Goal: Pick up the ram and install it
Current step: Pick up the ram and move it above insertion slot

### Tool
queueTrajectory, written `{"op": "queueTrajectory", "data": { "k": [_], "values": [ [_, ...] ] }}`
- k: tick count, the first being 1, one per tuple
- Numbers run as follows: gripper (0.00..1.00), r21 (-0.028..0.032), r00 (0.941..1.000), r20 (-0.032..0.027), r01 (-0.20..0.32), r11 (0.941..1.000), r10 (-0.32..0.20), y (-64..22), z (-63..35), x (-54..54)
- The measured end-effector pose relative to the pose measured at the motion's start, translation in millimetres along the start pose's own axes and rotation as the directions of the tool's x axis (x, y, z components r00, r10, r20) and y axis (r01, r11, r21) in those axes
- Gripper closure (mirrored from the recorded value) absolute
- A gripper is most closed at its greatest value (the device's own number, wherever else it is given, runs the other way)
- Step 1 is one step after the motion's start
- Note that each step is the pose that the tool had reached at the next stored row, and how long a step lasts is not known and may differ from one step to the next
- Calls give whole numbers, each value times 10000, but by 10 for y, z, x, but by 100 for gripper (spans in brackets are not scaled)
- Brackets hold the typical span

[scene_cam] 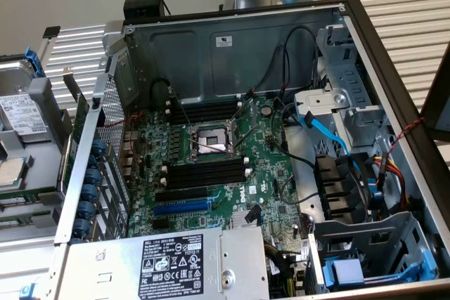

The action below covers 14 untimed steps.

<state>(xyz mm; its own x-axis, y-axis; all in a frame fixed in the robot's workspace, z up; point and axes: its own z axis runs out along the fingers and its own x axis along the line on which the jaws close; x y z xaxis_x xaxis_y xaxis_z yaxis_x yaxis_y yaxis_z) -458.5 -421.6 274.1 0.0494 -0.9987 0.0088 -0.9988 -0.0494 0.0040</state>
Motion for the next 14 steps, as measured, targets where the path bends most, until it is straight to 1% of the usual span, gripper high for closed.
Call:
{"op": "queueTrajectory", "data": {
  "k": [8, 14],
  "values": [
    [52, -2, 9998, 1, -191, 9998, 191, 3, 147, 75],
    [52, -3, 9996, 1, -272, 9996, 272, 3, 256, 106]
  ]
}}
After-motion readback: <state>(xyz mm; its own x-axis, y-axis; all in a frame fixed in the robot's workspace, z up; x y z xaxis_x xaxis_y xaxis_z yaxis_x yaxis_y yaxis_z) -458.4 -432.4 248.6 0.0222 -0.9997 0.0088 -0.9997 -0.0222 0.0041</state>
